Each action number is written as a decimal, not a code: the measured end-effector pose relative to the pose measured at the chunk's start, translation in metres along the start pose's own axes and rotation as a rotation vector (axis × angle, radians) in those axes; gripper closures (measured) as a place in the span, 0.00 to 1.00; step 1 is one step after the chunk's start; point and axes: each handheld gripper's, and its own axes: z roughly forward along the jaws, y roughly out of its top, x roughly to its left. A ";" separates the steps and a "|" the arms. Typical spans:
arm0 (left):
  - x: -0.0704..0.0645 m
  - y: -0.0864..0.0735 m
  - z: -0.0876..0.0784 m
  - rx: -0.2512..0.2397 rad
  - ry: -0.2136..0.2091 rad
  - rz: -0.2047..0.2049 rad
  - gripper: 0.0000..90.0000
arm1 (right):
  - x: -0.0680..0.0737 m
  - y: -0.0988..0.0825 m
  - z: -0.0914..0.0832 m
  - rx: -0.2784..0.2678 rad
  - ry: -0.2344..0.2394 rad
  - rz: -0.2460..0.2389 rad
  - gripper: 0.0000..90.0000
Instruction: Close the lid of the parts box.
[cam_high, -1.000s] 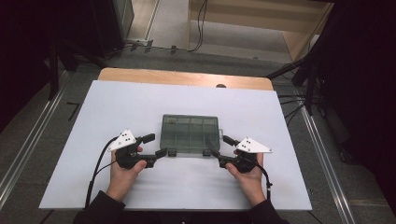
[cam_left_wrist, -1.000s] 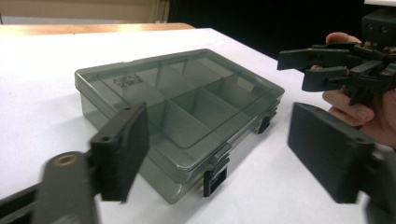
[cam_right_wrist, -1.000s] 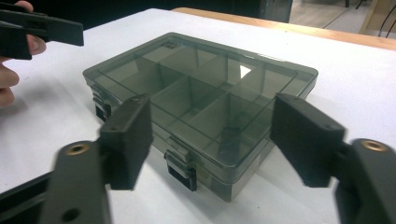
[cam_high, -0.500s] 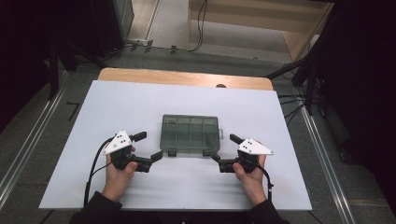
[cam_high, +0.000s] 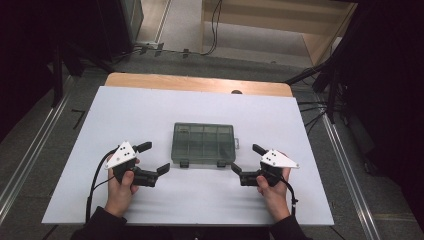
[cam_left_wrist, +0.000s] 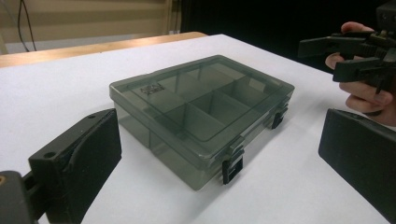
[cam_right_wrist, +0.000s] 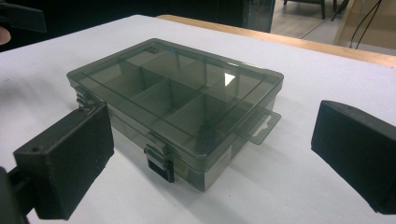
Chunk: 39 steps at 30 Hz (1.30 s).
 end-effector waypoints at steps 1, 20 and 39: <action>0.000 0.000 -0.001 -0.002 -0.002 -0.001 0.00 | -0.001 0.000 -0.001 -0.001 -0.002 0.000 0.00; 0.009 -0.004 -0.022 -0.010 0.042 0.009 0.00 | -0.015 -0.006 -0.020 -0.016 -0.044 0.010 0.00; 0.019 -0.010 -0.043 -0.004 0.085 0.016 0.00 | -0.028 -0.012 -0.037 -0.017 -0.084 0.016 0.00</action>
